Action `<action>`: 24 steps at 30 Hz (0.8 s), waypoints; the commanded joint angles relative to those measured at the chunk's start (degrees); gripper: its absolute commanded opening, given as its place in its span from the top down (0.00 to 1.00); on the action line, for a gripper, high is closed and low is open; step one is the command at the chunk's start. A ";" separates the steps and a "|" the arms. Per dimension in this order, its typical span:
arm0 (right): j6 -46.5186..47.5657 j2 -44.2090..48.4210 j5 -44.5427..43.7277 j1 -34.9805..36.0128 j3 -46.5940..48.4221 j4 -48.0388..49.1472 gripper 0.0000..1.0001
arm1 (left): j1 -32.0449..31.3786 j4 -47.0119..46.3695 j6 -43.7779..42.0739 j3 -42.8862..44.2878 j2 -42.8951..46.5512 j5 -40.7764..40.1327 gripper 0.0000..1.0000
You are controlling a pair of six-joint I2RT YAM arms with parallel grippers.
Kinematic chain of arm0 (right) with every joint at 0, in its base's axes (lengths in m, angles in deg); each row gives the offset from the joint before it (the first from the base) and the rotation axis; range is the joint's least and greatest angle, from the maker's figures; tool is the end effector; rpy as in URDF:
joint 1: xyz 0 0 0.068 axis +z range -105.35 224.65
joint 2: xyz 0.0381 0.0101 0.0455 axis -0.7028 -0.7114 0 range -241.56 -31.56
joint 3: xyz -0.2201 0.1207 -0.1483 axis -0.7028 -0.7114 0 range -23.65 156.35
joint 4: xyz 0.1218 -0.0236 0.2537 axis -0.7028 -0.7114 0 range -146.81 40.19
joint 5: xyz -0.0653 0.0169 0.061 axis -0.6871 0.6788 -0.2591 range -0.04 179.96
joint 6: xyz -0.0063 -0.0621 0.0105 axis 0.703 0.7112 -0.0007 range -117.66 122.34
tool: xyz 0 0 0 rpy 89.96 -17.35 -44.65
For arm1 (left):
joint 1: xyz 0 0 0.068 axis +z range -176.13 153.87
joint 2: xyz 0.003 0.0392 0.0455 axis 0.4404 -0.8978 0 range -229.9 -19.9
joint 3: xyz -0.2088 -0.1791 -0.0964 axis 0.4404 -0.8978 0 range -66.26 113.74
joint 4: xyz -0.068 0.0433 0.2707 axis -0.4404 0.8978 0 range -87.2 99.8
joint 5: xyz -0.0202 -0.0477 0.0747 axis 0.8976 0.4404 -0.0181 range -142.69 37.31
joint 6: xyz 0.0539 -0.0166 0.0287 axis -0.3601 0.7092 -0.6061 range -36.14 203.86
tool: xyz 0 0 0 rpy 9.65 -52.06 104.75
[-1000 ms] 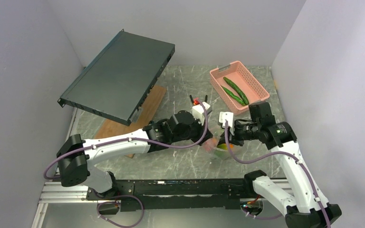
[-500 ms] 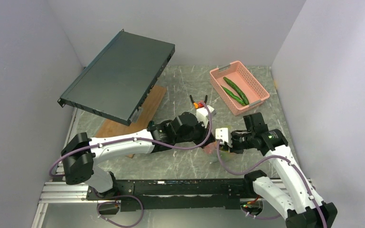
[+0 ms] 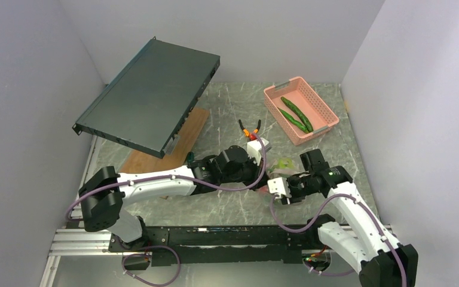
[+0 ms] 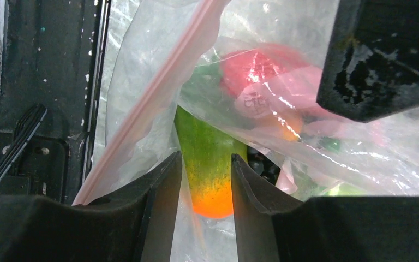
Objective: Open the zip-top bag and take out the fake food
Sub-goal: Pick up the fake fruit from the zipper food storage bag.
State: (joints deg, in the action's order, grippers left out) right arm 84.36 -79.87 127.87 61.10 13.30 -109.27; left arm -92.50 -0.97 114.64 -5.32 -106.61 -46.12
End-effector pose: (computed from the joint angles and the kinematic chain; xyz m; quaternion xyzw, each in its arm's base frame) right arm 0.1280 0.0690 0.2250 -0.7417 0.5679 0.1839 0.3059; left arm 0.1487 -0.3539 0.2883 0.2834 0.7783 -0.4500 0.3338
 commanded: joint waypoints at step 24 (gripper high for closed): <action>3.99 -5.08 -4.71 0.22 -8.26 12.68 0.36 | -0.23 -6.72 2.34 -4.39 -3.08 2.47 1.00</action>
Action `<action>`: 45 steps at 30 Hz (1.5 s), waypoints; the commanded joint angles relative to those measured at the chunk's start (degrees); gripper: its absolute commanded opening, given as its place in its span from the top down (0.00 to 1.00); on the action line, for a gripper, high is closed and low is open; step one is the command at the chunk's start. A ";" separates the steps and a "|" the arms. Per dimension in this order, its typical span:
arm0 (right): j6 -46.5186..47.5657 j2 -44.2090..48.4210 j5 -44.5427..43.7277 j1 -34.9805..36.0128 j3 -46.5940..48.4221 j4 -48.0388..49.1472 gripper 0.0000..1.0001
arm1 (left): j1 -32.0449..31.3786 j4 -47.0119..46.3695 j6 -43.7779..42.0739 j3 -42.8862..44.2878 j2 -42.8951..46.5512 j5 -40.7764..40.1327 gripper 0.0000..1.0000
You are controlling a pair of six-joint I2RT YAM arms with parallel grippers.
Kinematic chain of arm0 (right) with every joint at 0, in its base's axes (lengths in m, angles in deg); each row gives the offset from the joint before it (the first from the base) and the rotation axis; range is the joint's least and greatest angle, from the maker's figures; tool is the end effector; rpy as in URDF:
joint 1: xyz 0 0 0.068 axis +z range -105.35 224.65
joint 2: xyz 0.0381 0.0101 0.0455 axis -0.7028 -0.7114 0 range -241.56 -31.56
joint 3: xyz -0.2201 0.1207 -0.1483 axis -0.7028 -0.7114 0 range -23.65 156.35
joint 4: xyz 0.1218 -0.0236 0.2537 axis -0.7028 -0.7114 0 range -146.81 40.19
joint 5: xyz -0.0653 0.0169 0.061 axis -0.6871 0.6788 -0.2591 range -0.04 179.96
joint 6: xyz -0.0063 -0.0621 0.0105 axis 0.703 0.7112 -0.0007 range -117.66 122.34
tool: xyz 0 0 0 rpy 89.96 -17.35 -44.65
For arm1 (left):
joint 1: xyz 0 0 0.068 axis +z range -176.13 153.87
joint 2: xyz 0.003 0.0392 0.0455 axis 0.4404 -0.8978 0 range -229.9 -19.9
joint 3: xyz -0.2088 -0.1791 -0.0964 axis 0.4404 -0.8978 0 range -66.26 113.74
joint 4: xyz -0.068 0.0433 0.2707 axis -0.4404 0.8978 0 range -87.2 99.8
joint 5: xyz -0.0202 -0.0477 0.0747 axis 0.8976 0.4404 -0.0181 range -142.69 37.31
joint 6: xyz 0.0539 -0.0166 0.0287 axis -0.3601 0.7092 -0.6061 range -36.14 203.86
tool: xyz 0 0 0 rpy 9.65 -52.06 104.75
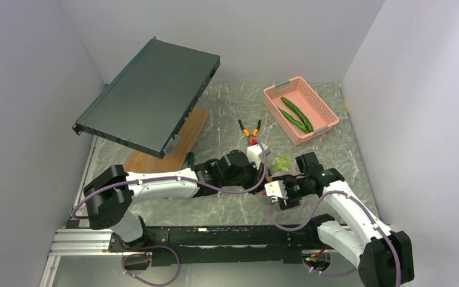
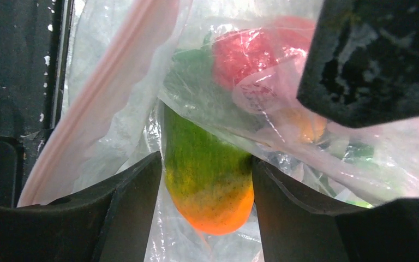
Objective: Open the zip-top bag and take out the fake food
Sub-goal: Pick up the fake fruit from the zipper food storage bag.
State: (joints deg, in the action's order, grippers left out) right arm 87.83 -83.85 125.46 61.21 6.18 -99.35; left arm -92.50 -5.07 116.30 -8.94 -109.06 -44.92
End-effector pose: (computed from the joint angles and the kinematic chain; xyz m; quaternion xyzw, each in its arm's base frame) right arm 0.1373 0.0703 0.1829 -0.7613 0.5546 0.1639 0.2933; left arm 0.1487 -0.3564 0.2570 0.2794 0.7894 -0.4497 0.3106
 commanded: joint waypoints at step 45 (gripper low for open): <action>2.24 3.01 5.56 0.00 11.29 -15.32 0.91 | -0.52 15.94 -9.34 3.95 6.90 -7.16 1.00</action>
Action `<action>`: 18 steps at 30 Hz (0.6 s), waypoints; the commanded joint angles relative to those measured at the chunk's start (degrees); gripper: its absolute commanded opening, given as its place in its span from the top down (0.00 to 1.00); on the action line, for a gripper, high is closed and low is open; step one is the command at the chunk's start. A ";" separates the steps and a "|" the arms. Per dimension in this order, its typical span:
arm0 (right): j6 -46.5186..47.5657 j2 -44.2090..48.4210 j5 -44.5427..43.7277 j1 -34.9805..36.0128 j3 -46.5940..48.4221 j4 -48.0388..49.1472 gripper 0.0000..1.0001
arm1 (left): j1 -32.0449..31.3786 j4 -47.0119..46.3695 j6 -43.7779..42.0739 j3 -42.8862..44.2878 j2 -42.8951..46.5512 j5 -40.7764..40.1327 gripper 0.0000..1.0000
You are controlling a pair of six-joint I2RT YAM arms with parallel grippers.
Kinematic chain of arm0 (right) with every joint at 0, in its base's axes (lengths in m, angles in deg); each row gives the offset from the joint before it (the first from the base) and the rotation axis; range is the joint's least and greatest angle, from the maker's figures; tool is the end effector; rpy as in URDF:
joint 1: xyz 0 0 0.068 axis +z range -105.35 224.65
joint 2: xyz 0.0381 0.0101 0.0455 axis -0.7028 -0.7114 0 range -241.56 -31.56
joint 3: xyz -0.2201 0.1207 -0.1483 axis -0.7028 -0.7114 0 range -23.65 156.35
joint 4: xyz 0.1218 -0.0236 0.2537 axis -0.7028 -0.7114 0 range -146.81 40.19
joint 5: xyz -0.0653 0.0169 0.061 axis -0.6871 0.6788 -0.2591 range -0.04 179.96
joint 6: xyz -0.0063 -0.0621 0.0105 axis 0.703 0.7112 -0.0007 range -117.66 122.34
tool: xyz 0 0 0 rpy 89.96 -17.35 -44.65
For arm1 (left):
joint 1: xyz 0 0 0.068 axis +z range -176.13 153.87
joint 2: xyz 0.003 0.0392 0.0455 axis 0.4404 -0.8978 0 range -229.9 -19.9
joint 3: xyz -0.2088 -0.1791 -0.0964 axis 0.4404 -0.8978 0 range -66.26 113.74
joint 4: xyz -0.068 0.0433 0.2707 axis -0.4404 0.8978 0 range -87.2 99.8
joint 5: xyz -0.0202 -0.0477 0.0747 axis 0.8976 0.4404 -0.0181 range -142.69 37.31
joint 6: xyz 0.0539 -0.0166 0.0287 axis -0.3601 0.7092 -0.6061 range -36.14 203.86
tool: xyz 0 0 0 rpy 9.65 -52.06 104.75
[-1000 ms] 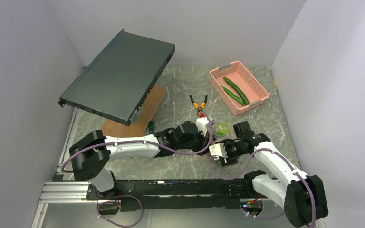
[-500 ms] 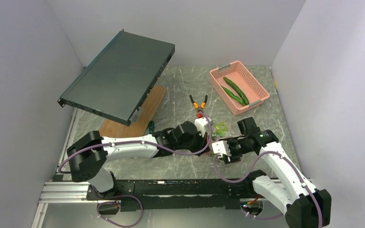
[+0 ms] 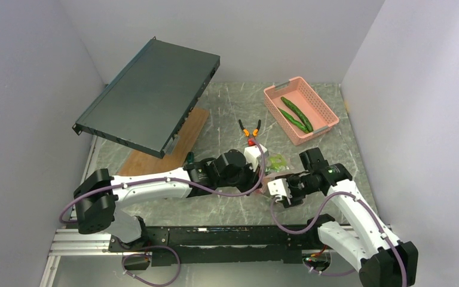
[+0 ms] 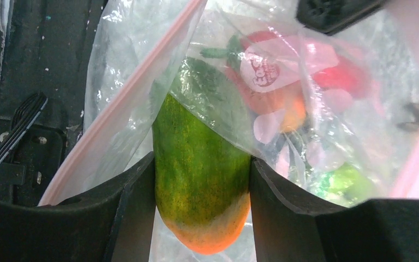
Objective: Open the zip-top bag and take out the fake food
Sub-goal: Pick up the fake fruit from the zipper food storage bag.
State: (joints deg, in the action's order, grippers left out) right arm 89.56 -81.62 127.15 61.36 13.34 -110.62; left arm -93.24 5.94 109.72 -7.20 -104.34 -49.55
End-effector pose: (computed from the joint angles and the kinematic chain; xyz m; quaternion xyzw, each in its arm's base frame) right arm 0.1288 0.0694 0.2204 -0.7667 0.5430 0.1811 0.2908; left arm 0.1403 -0.3395 0.2765 0.3157 0.7992 -0.3867 0.3348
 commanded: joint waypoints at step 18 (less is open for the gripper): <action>1.72 1.33 4.27 -0.13 8.21 -8.06 0.98 | 0.04 14.61 -8.33 5.18 7.00 -9.11 1.00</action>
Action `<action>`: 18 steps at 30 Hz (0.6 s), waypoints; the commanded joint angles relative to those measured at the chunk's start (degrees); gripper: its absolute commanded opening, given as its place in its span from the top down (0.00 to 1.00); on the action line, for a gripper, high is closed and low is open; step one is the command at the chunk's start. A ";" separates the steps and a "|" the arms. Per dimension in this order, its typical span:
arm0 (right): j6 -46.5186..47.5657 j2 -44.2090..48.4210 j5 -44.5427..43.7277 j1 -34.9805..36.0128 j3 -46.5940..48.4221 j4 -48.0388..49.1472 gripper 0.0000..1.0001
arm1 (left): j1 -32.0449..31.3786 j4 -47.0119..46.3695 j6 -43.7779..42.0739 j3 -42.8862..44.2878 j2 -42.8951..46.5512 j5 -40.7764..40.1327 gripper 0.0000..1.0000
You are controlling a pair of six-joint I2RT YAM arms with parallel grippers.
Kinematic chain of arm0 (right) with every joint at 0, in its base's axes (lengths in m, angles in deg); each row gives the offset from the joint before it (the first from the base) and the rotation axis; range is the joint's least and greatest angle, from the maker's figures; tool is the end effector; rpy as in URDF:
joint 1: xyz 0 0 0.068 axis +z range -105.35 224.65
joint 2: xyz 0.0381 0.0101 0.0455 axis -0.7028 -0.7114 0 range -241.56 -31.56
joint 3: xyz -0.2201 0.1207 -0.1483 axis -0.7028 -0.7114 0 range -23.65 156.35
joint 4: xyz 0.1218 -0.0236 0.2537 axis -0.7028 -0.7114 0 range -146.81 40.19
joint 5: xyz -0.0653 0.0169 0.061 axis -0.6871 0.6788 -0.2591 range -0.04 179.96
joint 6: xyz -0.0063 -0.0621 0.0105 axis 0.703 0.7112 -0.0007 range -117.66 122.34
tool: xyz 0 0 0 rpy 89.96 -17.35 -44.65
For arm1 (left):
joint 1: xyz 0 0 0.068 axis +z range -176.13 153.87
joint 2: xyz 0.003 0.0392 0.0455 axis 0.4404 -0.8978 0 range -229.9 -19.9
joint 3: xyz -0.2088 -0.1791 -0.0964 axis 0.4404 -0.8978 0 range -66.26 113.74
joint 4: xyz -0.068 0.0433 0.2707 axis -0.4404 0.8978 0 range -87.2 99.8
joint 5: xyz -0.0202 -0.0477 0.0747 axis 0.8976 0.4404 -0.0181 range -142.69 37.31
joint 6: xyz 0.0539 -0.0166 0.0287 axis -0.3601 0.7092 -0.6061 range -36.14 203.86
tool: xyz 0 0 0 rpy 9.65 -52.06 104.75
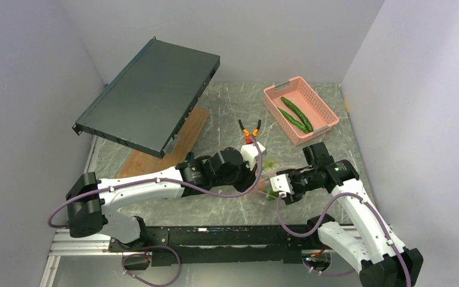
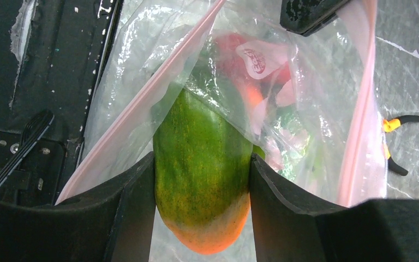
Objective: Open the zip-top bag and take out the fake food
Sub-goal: Pick up the fake fruit from the zipper food storage bag.
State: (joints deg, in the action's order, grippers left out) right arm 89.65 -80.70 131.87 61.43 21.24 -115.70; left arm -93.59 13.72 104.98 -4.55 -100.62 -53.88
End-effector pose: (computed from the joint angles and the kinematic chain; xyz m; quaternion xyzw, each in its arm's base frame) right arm 0.1276 0.0724 0.2641 -0.7632 0.5171 0.1946 0.3349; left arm 0.1361 -0.3254 0.3015 0.3358 0.7979 -0.3431 0.3646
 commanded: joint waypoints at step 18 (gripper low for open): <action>-9.60 -1.13 13.46 -1.23 12.48 -1.31 1.00 | 0.07 8.00 -4.71 4.21 5.46 -3.40 1.00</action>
State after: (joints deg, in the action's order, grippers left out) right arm 85.25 -81.88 141.75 61.19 31.51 -118.71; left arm -93.92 18.49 101.48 -1.19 -96.21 -57.03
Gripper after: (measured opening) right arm 0.553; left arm 0.012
